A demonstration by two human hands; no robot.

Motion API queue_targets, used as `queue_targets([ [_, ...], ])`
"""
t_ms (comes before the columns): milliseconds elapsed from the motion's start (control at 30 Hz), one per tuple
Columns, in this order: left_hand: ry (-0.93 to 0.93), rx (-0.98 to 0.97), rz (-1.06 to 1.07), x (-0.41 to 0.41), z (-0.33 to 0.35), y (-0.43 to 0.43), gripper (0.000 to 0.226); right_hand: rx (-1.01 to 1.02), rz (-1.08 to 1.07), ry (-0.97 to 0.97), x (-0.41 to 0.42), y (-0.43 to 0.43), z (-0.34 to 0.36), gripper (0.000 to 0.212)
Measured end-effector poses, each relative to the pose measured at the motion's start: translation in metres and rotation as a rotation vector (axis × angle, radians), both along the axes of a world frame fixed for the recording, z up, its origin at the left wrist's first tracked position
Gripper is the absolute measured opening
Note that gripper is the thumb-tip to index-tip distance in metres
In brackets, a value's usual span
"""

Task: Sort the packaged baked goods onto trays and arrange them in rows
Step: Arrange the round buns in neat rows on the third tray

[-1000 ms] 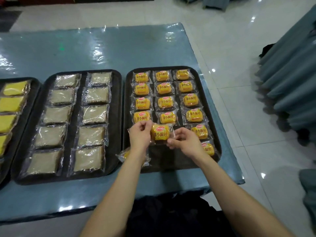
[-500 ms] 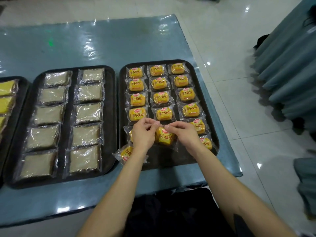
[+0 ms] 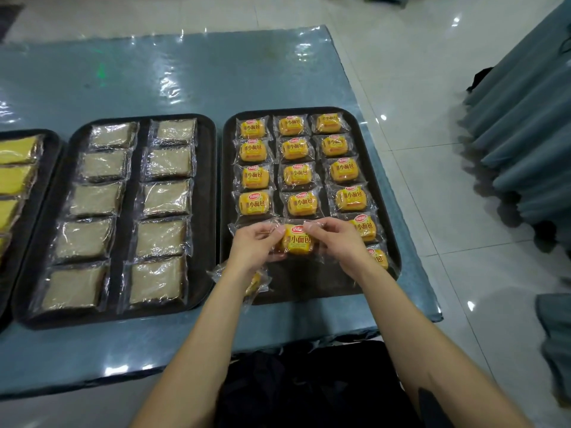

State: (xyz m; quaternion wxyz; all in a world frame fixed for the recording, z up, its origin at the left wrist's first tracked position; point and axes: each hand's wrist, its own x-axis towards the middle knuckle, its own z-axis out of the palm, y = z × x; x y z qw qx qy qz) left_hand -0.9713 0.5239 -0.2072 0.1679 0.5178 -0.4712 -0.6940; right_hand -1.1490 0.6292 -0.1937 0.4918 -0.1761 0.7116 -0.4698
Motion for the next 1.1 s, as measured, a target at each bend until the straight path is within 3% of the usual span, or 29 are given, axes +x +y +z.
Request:
queue_targets([
  [100,-0.004,-0.010,0.090,0.000,-0.002,-0.002,0.020,-0.035,0.032,-0.159,0.001,0.004,0.001,0.038],
  [233,-0.027,-0.054,0.061,-0.005,-0.005,-0.004,0.010,-0.022,0.049,-0.153,-0.003,0.012,-0.007,0.038],
  [333,-0.147,-0.172,0.013,-0.010,-0.010,-0.005,0.008,-0.021,0.029,-0.129,-0.007,0.012,-0.010,0.037],
  [433,-0.347,-0.387,-0.097,-0.016,-0.016,-0.007,0.005,0.043,0.000,0.057,-0.008,0.010,-0.010,0.030],
  [533,-0.532,-0.595,-0.215,-0.026,-0.020,-0.007,0.003,0.174,0.037,0.451,-0.008,0.009,-0.013,0.045],
  [667,-0.622,-0.649,-0.245,-0.047,-0.024,-0.011,0.006,0.225,0.106,0.869,-0.002,0.010,-0.014,0.042],
  [767,-0.707,-0.671,-0.248,-0.059,-0.030,-0.013,0.026,0.131,0.237,1.121,0.005,0.016,-0.017,0.032],
  [833,-0.790,-0.715,-0.280,-0.064,-0.036,-0.015,0.031,0.054,0.375,1.197,0.010,0.019,-0.024,0.033],
  [933,-0.858,-0.776,-0.343,-0.067,-0.041,-0.015,0.011,0.022,0.547,1.175,0.020,0.022,-0.039,0.045],
  [1100,-0.925,-0.920,-0.372,-0.060,-0.037,-0.013,0.029,-0.004,0.568,1.150,0.025,0.027,-0.052,0.061],
])
